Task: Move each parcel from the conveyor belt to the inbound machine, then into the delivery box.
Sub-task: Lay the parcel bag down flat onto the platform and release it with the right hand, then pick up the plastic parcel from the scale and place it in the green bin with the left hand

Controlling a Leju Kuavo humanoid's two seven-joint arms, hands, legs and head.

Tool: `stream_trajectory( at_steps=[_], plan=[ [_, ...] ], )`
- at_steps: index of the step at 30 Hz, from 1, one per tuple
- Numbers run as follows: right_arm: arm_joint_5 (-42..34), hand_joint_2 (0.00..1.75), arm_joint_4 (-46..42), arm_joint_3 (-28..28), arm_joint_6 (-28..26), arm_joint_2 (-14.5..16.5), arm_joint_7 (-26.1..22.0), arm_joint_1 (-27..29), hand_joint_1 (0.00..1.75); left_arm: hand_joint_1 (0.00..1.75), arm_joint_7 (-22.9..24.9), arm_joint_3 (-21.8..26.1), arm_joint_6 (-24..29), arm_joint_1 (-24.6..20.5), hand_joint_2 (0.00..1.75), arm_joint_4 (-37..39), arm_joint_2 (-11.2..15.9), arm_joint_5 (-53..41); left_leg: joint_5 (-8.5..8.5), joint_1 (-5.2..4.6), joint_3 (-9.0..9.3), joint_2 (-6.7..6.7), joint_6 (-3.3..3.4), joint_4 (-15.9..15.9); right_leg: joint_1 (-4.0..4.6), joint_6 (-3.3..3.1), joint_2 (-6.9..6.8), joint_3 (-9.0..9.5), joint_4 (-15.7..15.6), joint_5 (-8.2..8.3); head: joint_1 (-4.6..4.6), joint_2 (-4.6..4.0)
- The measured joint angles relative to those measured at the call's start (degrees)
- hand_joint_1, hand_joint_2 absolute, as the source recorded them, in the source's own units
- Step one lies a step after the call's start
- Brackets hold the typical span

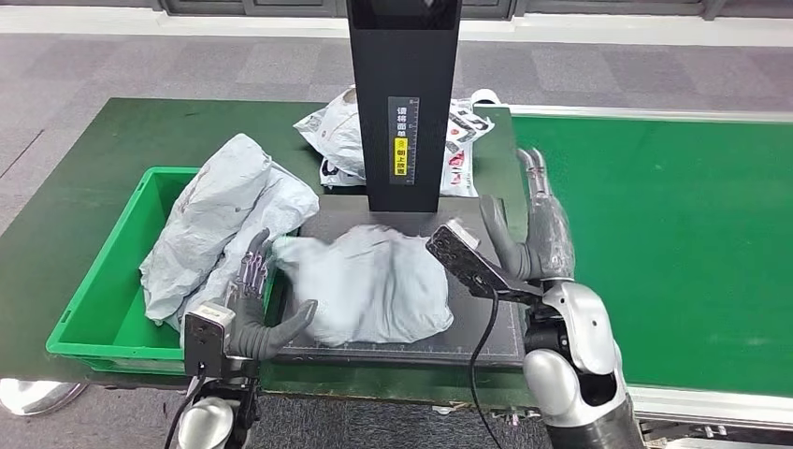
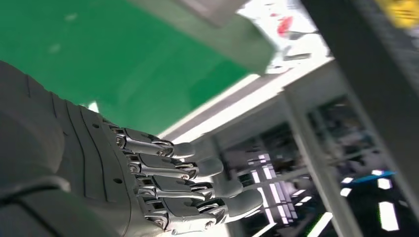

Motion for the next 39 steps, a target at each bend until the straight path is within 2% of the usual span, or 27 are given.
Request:
stream_trajectory(
  at_steps=[3, 8, 12, 16, 18, 20, 24, 26, 28, 32, 39],
  plan=[
    [0.75, 0.0, -0.32, -0.28, 1.83, -0.69, 0.84, 1.14, 0.0, 0.0, 0.32, 0.01, -0.39, -0.38, 1.75, -0.08, -0.18, -0.11, 0.01, 0.0, 0.02, 0.0, -0.01, 0.0, 0.01, -0.01, 0.02, 0.0, 0.0, 0.01, 0.01, 0.0],
    [-1.82, 0.0, 4.72, -1.23, 9.33, -2.84, 1.69, 0.13, 0.0, 0.0, 0.97, -0.3, -2.34, -2.54, 1.75, 1.21, -0.16, 0.62, 0.05, 0.01, 0.04, 0.0, 0.0, -0.01, 0.01, 0.0, 0.0, 0.06, 0.0, 0.04, 0.0, 0.0],
    [-2.79, 0.0, 18.7, -1.61, 13.26, -5.3, -0.77, -5.27, 0.0, 0.0, 1.1, -1.39, -4.13, -5.76, 1.75, 4.26, -0.15, 1.62, 0.15, -0.02, 0.02, -0.01, 0.08, 0.02, -0.02, 0.08, 0.0, 0.08, 0.0, 0.17, 0.01, 0.0],
    [-5.27, 0.0, 35.29, -2.09, 12.87, -6.96, -7.47, -12.33, 0.0, 0.0, 1.07, -2.74, -5.09, -8.34, 1.75, 7.24, -0.13, 2.08, 0.29, -0.08, -0.02, -0.04, 0.13, 0.03, -0.09, 0.15, -0.03, 0.08, 0.0, 0.3, 0.02, 0.0],
    [-9.23, 0.87, 40.53, -2.74, 10.62, -7.18, -12.61, -14.6, 0.0, 0.0, 0.88, -3.18, -4.3, -8.51, 1.75, 7.8, -0.01, 0.96, 0.31, -0.08, -0.03, -0.03, 0.13, 0.03, -0.09, 0.14, -0.02, 0.06, 0.01, 0.31, 0.01, 0.0],
    [-15.19, 1.75, 42.16, -3.91, 8.47, -6.94, -16.26, -15.39, 0.0, 0.0, 0.82, -3.58, -1.76, -8.03, 1.75, 7.55, 0.29, -3.14, 0.3, -0.08, -0.03, -0.04, 0.13, 0.03, -0.08, 0.12, -0.02, 0.04, 0.01, 0.3, 0.0, 0.0],
    [-30.48, 1.75, 33.1, -6.59, 7.39, -5.37, -20.16, -12.25, 0.0, 0.0, 3.27, -5.87, 6.01, -6.48, 1.75, 5.62, 1.84, -25.54, 0.24, -0.07, -0.06, -0.08, 0.05, -0.02, -0.04, 0.04, -0.06, -0.01, 0.01, 0.17, -0.01, 0.0],
    [-33.8, 1.75, 27.49, -6.92, 7.82, -4.67, -19.57, -10.56, 0.0, 0.0, 3.9, -7.37, 7.02, -6.1, 1.75, 5.02, 2.28, -32.19, 0.2, -0.06, -0.05, -0.07, 0.01, -0.04, -0.02, 0.02, -0.05, -0.02, 0.01, 0.11, -0.01, 0.0],
    [-35.26, 1.75, 23.5, -7.03, 7.96, -4.32, -19.82, -9.29, 0.0, 0.0, 4.39, -8.42, 7.17, -5.96, 1.75, 4.69, 2.53, -34.44, 0.19, -0.04, -0.05, -0.07, 0.0, -0.04, -0.02, 0.02, -0.05, -0.02, 0.01, 0.09, 0.0, 0.0],
    [-38.09, 1.75, 17.51, -7.4, 7.36, -4.1, -23.42, -7.21, 0.0, 0.0, 5.56, -10.31, 7.18, -6.27, 1.75, 4.73, 3.89, -39.47, 0.19, -0.05, -0.04, -0.05, 0.01, -0.03, -0.05, 0.03, -0.03, -0.02, 0.01, 0.1, 0.01, 0.0],
    [-38.83, 1.75, 12.13, -7.8, 7.31, -4.0, -23.87, -5.27, 0.0, 0.0, 5.89, -11.76, 7.12, -6.66, 1.75, 5.04, 4.94, -40.92, 0.2, -0.06, -0.01, -0.03, 0.01, -0.01, -0.07, 0.03, -0.02, 0.0, 0.01, 0.13, 0.0, 0.0]
  ],
)
